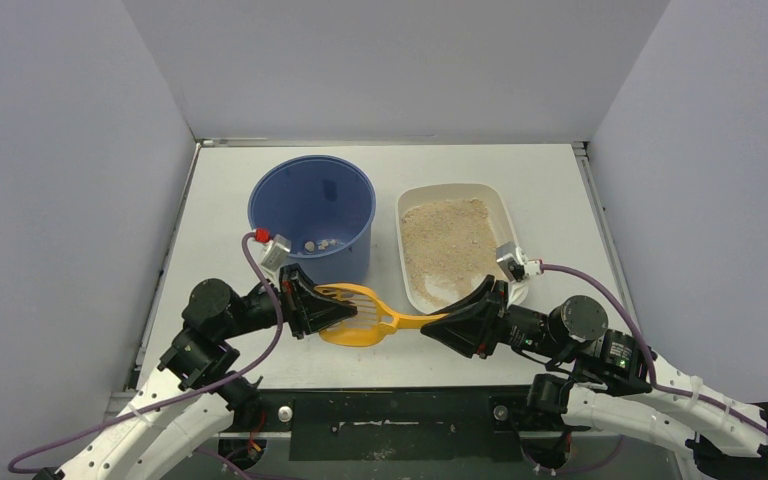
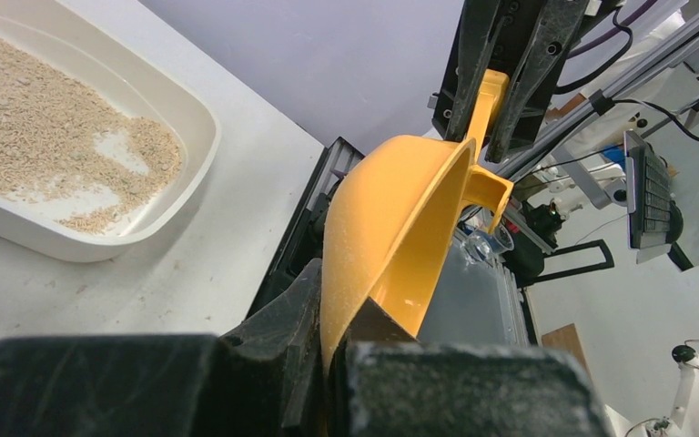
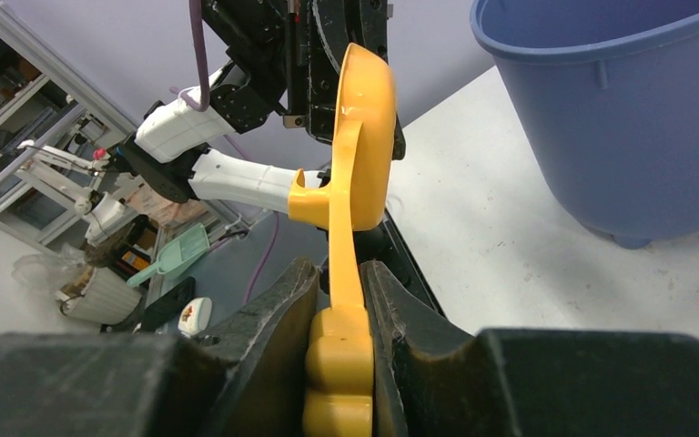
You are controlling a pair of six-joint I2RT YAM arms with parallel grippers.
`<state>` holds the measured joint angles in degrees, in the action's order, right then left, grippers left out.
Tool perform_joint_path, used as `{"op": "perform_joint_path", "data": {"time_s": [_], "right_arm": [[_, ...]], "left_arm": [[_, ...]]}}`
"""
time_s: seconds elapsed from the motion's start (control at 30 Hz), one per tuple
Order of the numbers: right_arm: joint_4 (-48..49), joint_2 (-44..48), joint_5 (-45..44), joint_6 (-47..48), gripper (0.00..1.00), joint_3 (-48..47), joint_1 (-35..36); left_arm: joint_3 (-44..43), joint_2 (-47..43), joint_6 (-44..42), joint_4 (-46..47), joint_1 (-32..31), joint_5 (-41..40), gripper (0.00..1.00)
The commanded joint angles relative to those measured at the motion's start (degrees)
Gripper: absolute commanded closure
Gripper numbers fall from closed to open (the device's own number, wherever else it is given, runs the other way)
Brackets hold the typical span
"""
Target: Clean the litter box
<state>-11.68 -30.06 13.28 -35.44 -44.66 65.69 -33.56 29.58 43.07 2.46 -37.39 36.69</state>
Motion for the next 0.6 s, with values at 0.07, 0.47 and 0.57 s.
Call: {"op": "perform_joint_path", "data": {"time_s": [0.07, 0.47, 0.57], "right_arm": [[0.4, -1.1, -1.9, 0.4, 1.00, -2.0, 0.2], [-3.3, -0.6, -5.7, 0.4, 1.00, -5.3, 0.2], [-5.7, -0.9, -7.2, 0.6, 1.00, -7.4, 0.2]], "left_arm": [[0.2, 0.5, 0.2, 2.5, 0.2, -1.2, 1.00], [-2.0, 1.0, -1.1, -0.7, 0.2, -4.7, 0.35], [-4.0, 2.0, -2.6, -2.3, 0.2, -6.0, 0.29]]}}
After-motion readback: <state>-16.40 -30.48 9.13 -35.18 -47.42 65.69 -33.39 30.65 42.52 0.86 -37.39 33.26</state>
